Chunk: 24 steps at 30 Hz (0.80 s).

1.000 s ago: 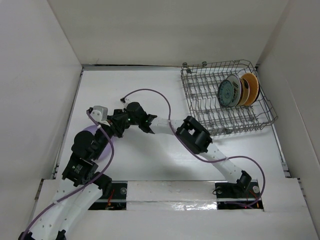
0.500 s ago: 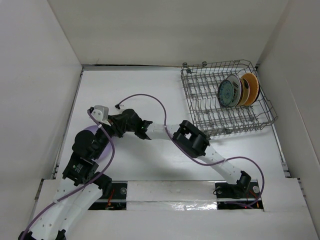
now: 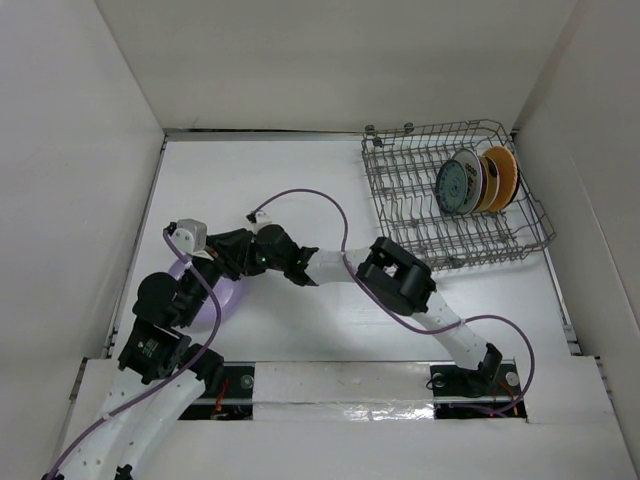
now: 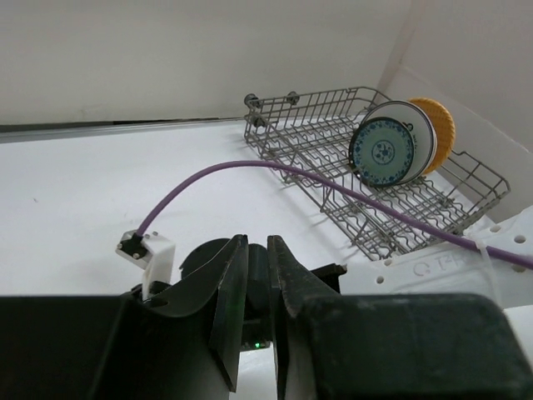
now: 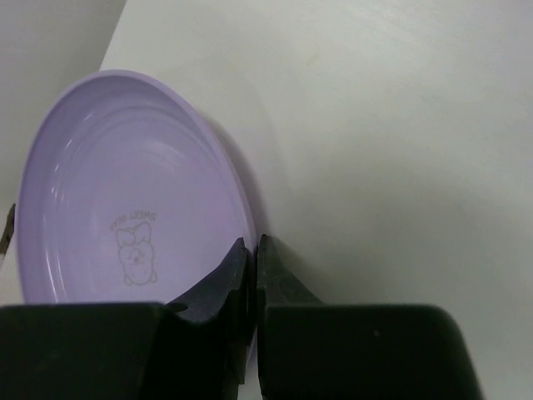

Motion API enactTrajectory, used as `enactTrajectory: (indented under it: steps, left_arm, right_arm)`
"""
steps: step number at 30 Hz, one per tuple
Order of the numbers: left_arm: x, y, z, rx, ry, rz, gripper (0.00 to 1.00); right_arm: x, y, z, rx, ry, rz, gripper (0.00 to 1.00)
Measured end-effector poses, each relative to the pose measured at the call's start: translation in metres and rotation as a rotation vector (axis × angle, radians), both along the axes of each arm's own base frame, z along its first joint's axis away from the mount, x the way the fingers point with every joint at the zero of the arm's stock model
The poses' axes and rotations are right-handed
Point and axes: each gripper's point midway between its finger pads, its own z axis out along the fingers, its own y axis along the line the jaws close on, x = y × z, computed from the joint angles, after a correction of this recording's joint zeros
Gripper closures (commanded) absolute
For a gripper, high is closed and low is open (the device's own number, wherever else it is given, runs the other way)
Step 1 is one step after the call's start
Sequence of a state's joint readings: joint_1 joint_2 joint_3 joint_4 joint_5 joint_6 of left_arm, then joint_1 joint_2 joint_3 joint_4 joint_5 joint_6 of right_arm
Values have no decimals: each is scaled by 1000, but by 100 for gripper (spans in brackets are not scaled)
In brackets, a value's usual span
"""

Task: Load the plates into the dish rack

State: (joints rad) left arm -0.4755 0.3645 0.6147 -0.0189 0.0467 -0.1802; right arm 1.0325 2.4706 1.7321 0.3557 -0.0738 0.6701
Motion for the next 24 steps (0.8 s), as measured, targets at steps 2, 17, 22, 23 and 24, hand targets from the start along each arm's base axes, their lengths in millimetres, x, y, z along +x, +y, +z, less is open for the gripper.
enactTrajectory:
  steps: [2, 17, 22, 23, 24]
  left_arm:
    - [-2, 0, 2, -3, -8, -6, 87]
    - [-23, 1, 20, -37, -86, -55, 86]
    - [-35, 4, 32, -65, -136, -69, 85]
    - [-38, 5, 34, -69, -144, -75, 85]
    - [-41, 5, 36, -74, -153, -80, 85]
  right_arm:
    - [2, -12, 2, -13, -8, -18, 100]
    - [140, -243, 177, -57, -341, -534, 100]
    - [159, -362, 256, -163, -518, -832, 100]
    - [161, -386, 267, -205, -547, -893, 100]
    - [161, -407, 275, -247, -569, -953, 100]
